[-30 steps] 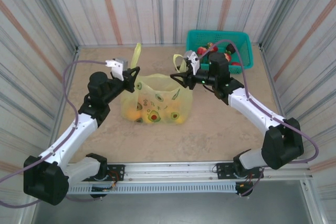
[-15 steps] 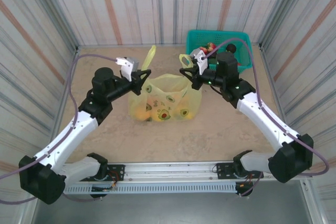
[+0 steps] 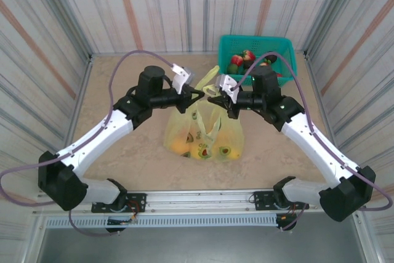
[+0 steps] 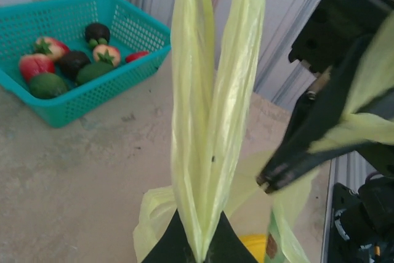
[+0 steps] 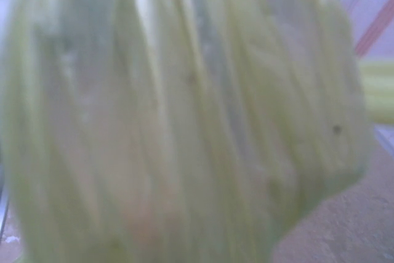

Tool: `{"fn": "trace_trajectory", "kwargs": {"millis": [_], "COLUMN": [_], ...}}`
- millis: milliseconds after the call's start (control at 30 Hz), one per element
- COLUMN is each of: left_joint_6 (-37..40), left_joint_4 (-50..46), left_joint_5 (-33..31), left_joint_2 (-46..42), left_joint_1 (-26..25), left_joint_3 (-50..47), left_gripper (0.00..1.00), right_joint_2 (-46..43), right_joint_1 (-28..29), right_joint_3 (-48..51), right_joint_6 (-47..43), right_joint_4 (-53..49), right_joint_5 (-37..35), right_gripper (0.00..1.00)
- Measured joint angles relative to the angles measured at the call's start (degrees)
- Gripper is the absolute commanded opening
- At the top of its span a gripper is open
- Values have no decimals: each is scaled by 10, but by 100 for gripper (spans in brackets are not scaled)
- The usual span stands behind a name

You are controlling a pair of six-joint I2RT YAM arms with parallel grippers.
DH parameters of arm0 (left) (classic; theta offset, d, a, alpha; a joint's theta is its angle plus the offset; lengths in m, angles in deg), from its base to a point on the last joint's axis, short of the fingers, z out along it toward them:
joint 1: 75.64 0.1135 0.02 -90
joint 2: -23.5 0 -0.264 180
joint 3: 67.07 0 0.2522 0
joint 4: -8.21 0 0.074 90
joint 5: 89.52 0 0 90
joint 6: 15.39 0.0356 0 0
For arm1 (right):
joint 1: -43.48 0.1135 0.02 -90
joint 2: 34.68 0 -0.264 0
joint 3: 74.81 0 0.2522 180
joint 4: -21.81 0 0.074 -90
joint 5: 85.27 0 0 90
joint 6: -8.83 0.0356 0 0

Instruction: Place the fake fruits into the plastic bag and tie a complex knot

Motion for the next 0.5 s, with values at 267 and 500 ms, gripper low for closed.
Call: {"fn": "trace_trajectory", "kwargs": {"millis": [267, 500], "left_joint_6": [17, 37], "left_joint_4": [-10, -8], "left_joint_5": [15, 14], "left_joint_2": [22, 21], "left_joint_1": [-19, -19], "left_joint_3": [23, 23], "left_gripper": [0, 0], "right_joint_2": [16, 14], "right_joint_1": [14, 3], "right_joint_3": [0, 0], "right_joint_6": [-12, -7], "right_joint_4": [-7, -7], "right_joint_5": [-10, -9], "right_gripper": [0, 0]}}
